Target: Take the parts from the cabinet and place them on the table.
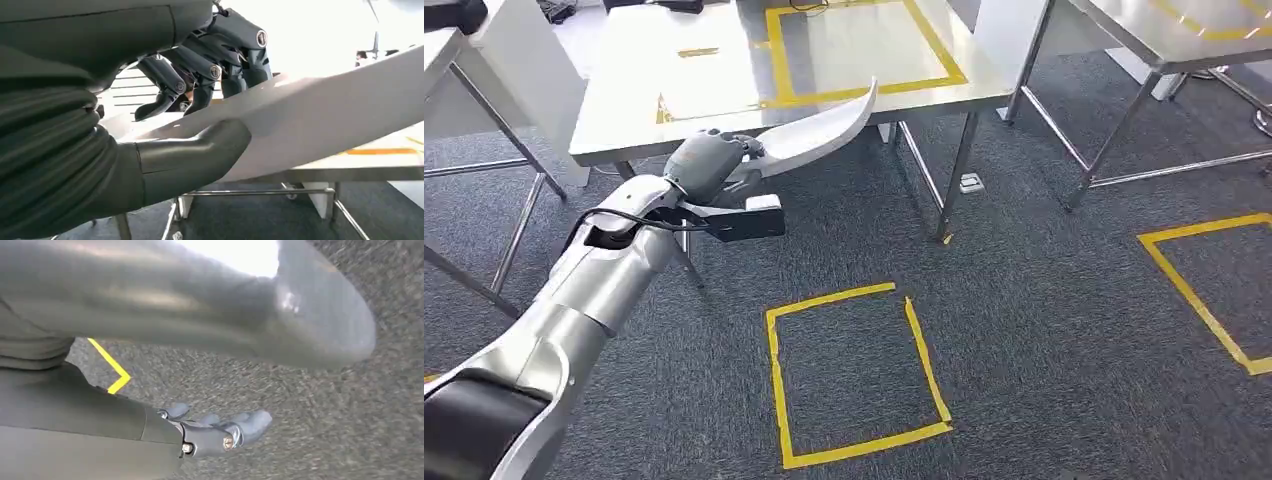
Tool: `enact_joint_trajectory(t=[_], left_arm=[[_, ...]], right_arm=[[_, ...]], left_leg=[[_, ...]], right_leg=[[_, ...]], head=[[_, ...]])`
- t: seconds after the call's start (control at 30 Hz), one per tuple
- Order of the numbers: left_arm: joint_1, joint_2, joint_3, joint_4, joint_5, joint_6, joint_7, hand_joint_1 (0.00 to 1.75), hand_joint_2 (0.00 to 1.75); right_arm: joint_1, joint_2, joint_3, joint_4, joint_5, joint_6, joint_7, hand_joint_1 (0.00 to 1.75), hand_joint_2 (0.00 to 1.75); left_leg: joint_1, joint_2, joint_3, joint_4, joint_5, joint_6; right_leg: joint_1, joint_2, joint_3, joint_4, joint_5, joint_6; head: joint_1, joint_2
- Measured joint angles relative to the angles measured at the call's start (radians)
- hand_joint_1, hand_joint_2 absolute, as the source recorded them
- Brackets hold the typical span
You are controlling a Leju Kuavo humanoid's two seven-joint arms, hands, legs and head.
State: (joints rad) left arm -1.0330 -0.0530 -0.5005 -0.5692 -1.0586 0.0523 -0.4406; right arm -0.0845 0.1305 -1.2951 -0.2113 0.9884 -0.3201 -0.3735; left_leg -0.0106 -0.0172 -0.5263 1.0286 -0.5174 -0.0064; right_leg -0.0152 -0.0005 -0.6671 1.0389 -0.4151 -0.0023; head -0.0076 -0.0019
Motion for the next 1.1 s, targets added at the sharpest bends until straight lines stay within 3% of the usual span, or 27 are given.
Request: enact_joint_trajectory(t=[0.03, 0.1, 0.13, 0.2, 0.23, 0.27, 0.3, 0.33, 0.37, 0.4, 0.43, 0.47, 0.53, 0.57, 0.6, 0.63, 0.7, 0.73, 0.77, 0.8, 0.87, 0.9, 0.93, 1.03, 1.1], left_arm=[[-0.002, 0.0, 0.0, -0.003, 0.0, 0.0, 0.0, 1.75, 1.75], [-0.004, 0.001, 0.0, -0.003, 0.0, 0.002, 0.0, 1.75, 1.75], [-0.004, 0.002, 0.0, -0.003, 0.0, 0.002, 0.0, 1.75, 1.75], [0.001, 0.002, 0.0, -0.001, 0.0, 0.002, 0.0, 1.75, 1.75], [0.004, 0.003, 0.0, 0.0, 0.0, 0.002, 0.0, 1.75, 1.75], [0.004, 0.003, 0.0, 0.002, 0.0, 0.002, -0.001, 1.75, 1.75], [0.004, 0.004, 0.0, 0.002, 0.0, 0.002, -0.001, 1.75, 1.75], [0.004, 0.005, 0.0, 0.002, 0.0, 0.002, -0.001, 1.75, 1.75], [0.003, 0.006, 0.0, 0.002, 0.0, 0.002, 0.0, 1.75, 1.75], [0.003, 0.008, 0.0, 0.004, 0.0, 0.002, 0.0, 1.75, 1.75], [0.002, 0.008, 0.0, 0.005, 0.0, 0.002, 0.0, 1.75, 1.75], [0.002, 0.007, -0.001, 0.003, 0.0, 0.002, -0.002, 1.75, 1.75], [0.0, 0.005, 0.0, 0.003, 0.0, 0.002, -0.001, 1.75, 1.75], [0.001, 0.005, -0.001, 0.0, 0.0, 0.002, 0.001, 1.75, 1.75], [-0.003, 0.005, 0.0, 0.001, 0.001, 0.002, 0.001, 1.75, 1.75], [-0.006, 0.003, 0.0, 0.001, 0.001, 0.002, 0.0, 1.75, 1.75], [-0.001, -0.001, -0.001, 0.002, 0.001, 0.002, 0.0, 1.75, 1.75], [0.003, -0.001, -0.001, 0.002, 0.001, 0.002, 0.0, 1.75, 1.75], [0.005, -0.001, -0.001, 0.003, 0.001, 0.002, 0.0, 1.75, 1.75], [0.005, -0.001, -0.001, 0.004, 0.001, 0.002, 0.0, 1.75, 1.75], [0.004, -0.003, -0.001, 0.004, 0.001, 0.002, 0.0, 1.75, 1.75], [0.004, -0.003, -0.001, 0.005, 0.001, 0.002, 0.0, 1.75, 1.75], [0.003, -0.005, -0.001, 0.005, 0.001, 0.002, 0.0, 1.75, 1.75], [0.002, -0.005, -0.001, 0.004, 0.001, 0.002, 0.0, 1.75, 1.75], [0.001, -0.004, -0.001, 0.003, 0.002, 0.002, 0.0, 1.75, 1.75]], right_arm=[[-0.001, 0.0, 0.0, 0.0, 0.0, 0.0, 0.0, 0.0, 0.0], [-0.001, 0.001, 0.0, 0.0, 0.0, 0.0, 0.0, 0.0, 0.0], [-0.001, 0.0, 0.0, 0.0, 0.0, 0.0, 0.0, 0.0, 0.0], [-0.002, 0.0, 0.0, 0.0, 0.0, 0.0, 0.0, 0.0, 0.0], [-0.001, 0.001, 0.0, 0.0, 0.0, 0.0, 0.0, 0.0, 0.0], [0.001, 0.001, 0.0, 0.0, 0.0, 0.0, 0.0, 0.0, 0.0], [0.001, 0.001, 0.0, 0.0, 0.0, 0.0, 0.0, 0.0, 0.0], [0.001, 0.001, 0.0, 0.0, 0.0, 0.0, 0.0, 0.0, 0.0], [0.001, 0.001, 0.0, 0.0, 0.0, 0.0, 0.0, 0.0, 0.0], [0.001, 0.006, 0.0, 0.0, 0.0, 0.0, 0.0, 0.0, 0.0], [-0.001, 0.005, 0.0, 0.0, 0.0, 0.0, 0.0, 0.0, 0.0], [-0.004, 0.005, 0.0, 0.0, 0.0, 0.0, 0.0, 0.0, 0.0], [-0.003, 0.005, 0.0, 0.0, 0.0, 0.0, 0.0, 0.0, 0.0], [-0.003, 0.003, 0.0, 0.0, -0.001, 0.0, -0.001, 0.0, 0.0], [-0.003, 0.005, 0.0, 0.0, -0.001, 0.0, 0.0, 0.0, 0.0], [-0.005, 0.005, 0.0, 0.0, -0.001, 0.0, 0.0, 0.0, 0.0], [-0.004, 0.004, 0.0, 0.0, -0.002, 0.0, 0.0, 0.0, 0.0], [-0.003, 0.004, 0.0, 0.0, -0.002, 0.0, 0.0, 0.0, 0.0], [-0.001, 0.004, 0.0, 0.0, -0.002, 0.0, 0.0, 0.0, 0.0], [0.0, 0.004, 0.0, 0.0, -0.002, 0.0, 0.0, 0.0, 0.0], [0.0, 0.003, 0.0, 0.0, -0.002, 0.0, 0.0, 0.0, 0.0], [0.001, 0.003, 0.0, 0.0, -0.002, 0.0, 0.0, 0.0, 0.0], [0.0, 0.003, 0.0, 0.0, -0.001, 0.0, 0.0, 0.0, 0.0], [-0.001, 0.003, 0.0, 0.0, -0.002, 0.0, 0.0, 0.0, 0.0], [-0.001, 0.004, 0.0, 0.0, -0.002, 0.0, 0.0, 0.0, 0.0]], left_leg=[[0.0, 0.0, 0.0, 0.008, -0.001, -0.006], [0.003, 0.007, -0.058, 0.109, 0.005, -0.016], [0.005, 0.008, -0.102, 0.177, -0.013, -0.021], [0.008, 0.01, -0.19, 0.291, -0.082, -0.026], [0.008, 0.01, -0.215, 0.304, -0.101, -0.026], [0.008, 0.01, -0.221, 0.282, -0.091, -0.024], [0.007, 0.01, -0.21, 0.226, -0.051, -0.018], [0.006, 0.01, -0.188, 0.15, 0.008, -0.01], [0.0, 0.011, -0.164, 0.064, 0.087, 0.004], [-0.008, 0.011, -0.157, -0.005, 0.146, 0.015], [-0.011, 0.007, -0.156, -0.005, 0.122, 0.013], [-0.012, 0.007, -0.144, -0.01, 0.129, 0.015], [-0.007, 0.006, -0.127, -0.019, 0.129, 0.026], [-0.002, 0.007, -0.111, -0.025, 0.128, 0.031], [-0.001, 0.008, -0.102, -0.024, 0.122, 0.038], [-0.001, 0.007, -0.099, -0.024, 0.116, 0.043], [-0.001, 0.004, -0.091, -0.023, 0.102, 0.044], [-0.001, 0.003, -0.084, -0.022, 0.094, 0.043], [-0.001, 0.002, -0.075, -0.02, 0.085, 0.042], [0.0, 0.002, -0.064, -0.017, 0.074, 0.04], [0.002, 0.002, -0.042, -0.009, 0.05, 0.032], [0.0, 0.002, -0.039, -0.004, 0.039, 0.027], [-0.003, -0.002, -0.038, 0.0, 0.031, 0.019], [-0.004, -0.002, -0.028, 0.002, 0.025, 0.002], [-0.001, 0.003, -0.051, 0.049, 0.022, -0.008]], right_leg=[[-0.004, 0.003, 0.01, 0.0, -0.001, -0.007], [-0.005, 0.003, 0.03, -0.007, -0.013, -0.02], [-0.005, 0.003, 0.038, -0.007, -0.019, -0.022], [-0.005, 0.003, 0.056, -0.007, -0.037, -0.023], [-0.005, 0.005, 0.068, -0.007, -0.046, -0.023], [-0.004, 0.007, 0.08, -0.007, -0.055, -0.022], [-0.003, 0.009, 0.095, -0.007, -0.065, -0.021], [0.0, 0.009, 0.11, -0.008, -0.075, -0.02], [0.001, 0.009, 0.124, -0.009, -0.087, -0.019], [0.003, 0.009, 0.131, -0.006, -0.097, -0.014], [0.004, 0.013, 0.133, -0.008, -0.105, -0.007], [0.005, 0.011, 0.136, -0.015, -0.115, -0.002], [0.007, 0.012, 0.152, -0.006, -0.104, 0.008], [0.005, 0.011, 0.144, 0.009, -0.109, 0.011], [0.005, 0.008, 0.122, 0.064, -0.106, 0.015], [0.003, 0.007, 0.076, 0.137, -0.118, 0.02], [0.003, 0.007, -0.021, 0.266, -0.189, 0.03], [0.003, 0.007, -0.053, 0.294, -0.212, 0.03], [0.002, 0.006, -0.066, 0.281, -0.207, 0.03], [0.0, 0.005, -0.057, 0.225, -0.17, 0.031], [-0.002, 0.004, -0.007, 0.057, -0.044, 0.033], [-0.003, 0.0, 0.002, -0.003, 0.014, 0.033], [0.003, 0.0, 0.004, -0.006, -0.017, 0.017], [0.004, 0.003, 0.016, -0.006, -0.008, -0.005], [-0.002, 0.004, 0.039, -0.011, -0.015, -0.017]], head=[[0.0, 0.0], [-0.003, 0.0], [-0.002, 0.0], [-0.002, 0.0], [-0.002, 0.0], [-0.003, 0.0], [-0.002, 0.0], [-0.003, 0.0], [-0.003, 0.0], [-0.002, 0.0], [-0.002, 0.0], [-0.001, 0.0], [0.0, 0.0], [0.0, 0.0], [0.001, 0.0], [0.002, 0.0], [0.002, 0.0], [0.003, 0.0], [0.003, 0.0], [0.003, 0.0], [0.002, 0.0], [0.004, 0.0], [0.005, 0.0], [0.003, 0.0], [0.002, 0.0]])
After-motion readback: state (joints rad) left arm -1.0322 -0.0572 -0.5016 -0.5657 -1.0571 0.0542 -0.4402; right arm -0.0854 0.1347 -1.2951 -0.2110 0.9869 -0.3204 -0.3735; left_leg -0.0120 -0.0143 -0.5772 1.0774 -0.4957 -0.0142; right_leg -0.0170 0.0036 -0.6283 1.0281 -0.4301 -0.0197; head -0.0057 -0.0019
